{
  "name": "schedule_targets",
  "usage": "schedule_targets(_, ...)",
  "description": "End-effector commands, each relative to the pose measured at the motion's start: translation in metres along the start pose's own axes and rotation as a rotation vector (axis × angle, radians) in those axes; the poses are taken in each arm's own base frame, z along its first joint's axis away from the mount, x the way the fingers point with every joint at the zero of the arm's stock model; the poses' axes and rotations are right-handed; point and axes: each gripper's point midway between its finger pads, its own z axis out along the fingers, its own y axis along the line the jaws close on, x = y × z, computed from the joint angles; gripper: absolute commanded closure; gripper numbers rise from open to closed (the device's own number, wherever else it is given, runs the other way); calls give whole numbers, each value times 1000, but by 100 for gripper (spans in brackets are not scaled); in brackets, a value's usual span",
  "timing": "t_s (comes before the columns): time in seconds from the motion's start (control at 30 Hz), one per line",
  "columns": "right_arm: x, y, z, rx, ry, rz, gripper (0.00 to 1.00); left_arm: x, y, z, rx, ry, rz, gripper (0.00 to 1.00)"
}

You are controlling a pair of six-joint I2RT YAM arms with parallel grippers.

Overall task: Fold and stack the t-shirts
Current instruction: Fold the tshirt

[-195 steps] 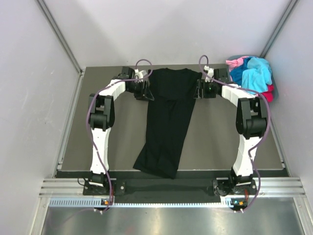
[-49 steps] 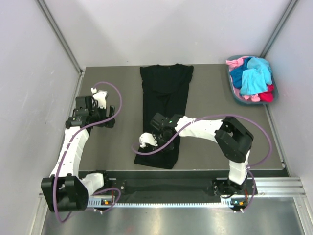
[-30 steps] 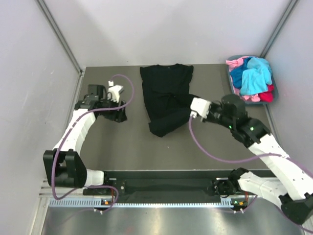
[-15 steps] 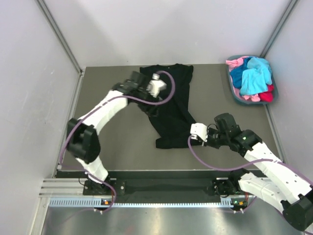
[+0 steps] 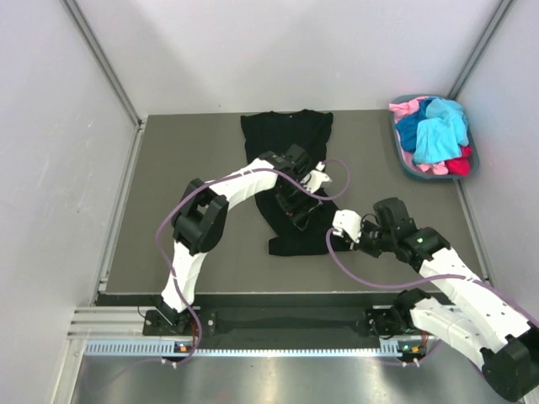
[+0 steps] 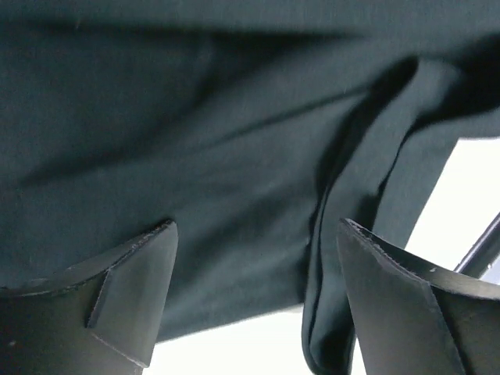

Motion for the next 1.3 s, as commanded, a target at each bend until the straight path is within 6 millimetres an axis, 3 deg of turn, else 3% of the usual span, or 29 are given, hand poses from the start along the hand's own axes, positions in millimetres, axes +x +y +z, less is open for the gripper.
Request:
schedule_targets(0.0, -8, -5, -3, 26, -51, 19, 100, -19, -10, 0, 6, -4, 33, 12)
schedule_targets(0.1, -6, -7, -2, 36, -47, 26, 100, -15, -7, 11, 1, 26, 30, 12)
schedule_targets(0.2, -3, -10, 0, 53, -36, 40, 100, -7, -11, 18, 28, 50, 26, 20)
schedule_targets(0.37, 2, -18, 2, 88, -11, 63, 100, -3, -25, 11, 62, 40, 36, 26)
schedule_targets(0.43, 5, -19, 3, 95, 0, 71, 100, -2, -26, 7, 51, 40, 41, 33)
schedule_targets(0.57, 7, -21, 3, 106, 7, 84, 100, 20, -29, 13, 68, 90, 32, 41)
schedule_targets(0.77, 11, -26, 2, 123, 14, 104, 100, 31, -39, -2, 75, 81, 38, 45)
schedule_targets(0.9, 12, -27, 3, 123, 24, 109, 100, 18, -42, -20, 47, 22, 52, 44)
schedule_targets(1.0, 13, -27, 2, 125, 23, 111, 100, 9, -59, -30, 116, -14, 70, 43)
schedule_targets(1.2, 20, -24, 3, 109, 29, 125, 100, 21, -106, -49, 242, -24, 141, 43)
schedule_targets(1.27, 25, -21, 8, 79, 60, 141, 100, 23, -111, -50, 244, -57, 155, 41)
